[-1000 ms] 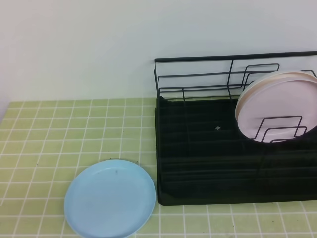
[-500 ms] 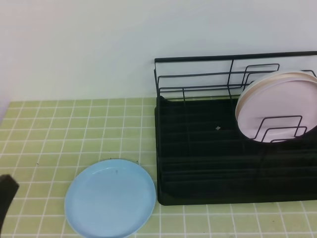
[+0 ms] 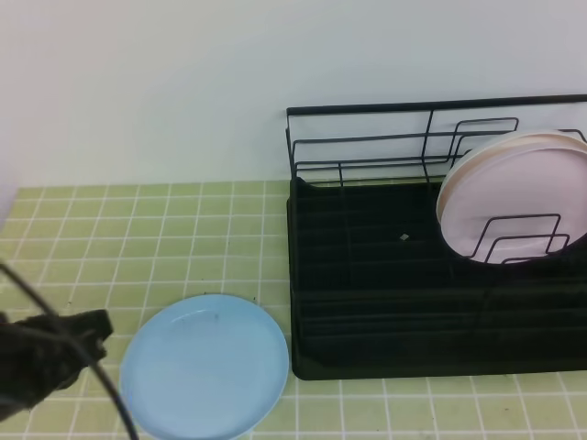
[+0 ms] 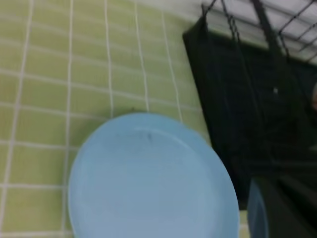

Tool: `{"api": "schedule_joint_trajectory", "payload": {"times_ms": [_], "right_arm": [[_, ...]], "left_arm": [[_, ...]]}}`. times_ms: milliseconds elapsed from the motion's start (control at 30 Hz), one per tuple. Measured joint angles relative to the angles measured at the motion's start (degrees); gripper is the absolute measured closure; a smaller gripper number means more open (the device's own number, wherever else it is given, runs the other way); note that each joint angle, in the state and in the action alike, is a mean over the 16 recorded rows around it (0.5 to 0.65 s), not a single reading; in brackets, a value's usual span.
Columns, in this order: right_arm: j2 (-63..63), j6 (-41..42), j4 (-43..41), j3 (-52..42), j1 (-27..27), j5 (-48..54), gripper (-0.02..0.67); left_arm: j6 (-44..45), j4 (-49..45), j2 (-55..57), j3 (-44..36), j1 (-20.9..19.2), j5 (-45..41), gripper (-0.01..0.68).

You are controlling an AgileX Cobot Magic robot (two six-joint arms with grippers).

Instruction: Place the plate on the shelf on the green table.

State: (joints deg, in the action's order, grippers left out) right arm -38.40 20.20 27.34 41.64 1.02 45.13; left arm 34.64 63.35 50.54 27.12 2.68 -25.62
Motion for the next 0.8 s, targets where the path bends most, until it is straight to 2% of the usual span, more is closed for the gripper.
{"api": "schedule_joint_trajectory", "payload": {"times_ms": [267,533,667,800], "right_arm": [[-8.71,8.77,10.43,1.75,0.00,6.08,0.652],[-11.22,12.46,14.82,1.78,0.00,8.07,0.652],[-11.33,12.57,15.30,1.79,0.00,8.05,0.652],[-11.33,12.57,15.84,1.79,0.00,8.05,0.652]], "left_arm": [[-9.71,-15.06,16.89,12.06,-0.04,-9.99,0.595],[-20.14,-33.64,28.89,24.52,-0.08,-19.77,0.564],[-23.25,-39.09,32.48,27.94,-0.08,-22.18,0.512],[-24.27,-40.76,35.21,29.29,-0.08,-23.02,0.443]]}}
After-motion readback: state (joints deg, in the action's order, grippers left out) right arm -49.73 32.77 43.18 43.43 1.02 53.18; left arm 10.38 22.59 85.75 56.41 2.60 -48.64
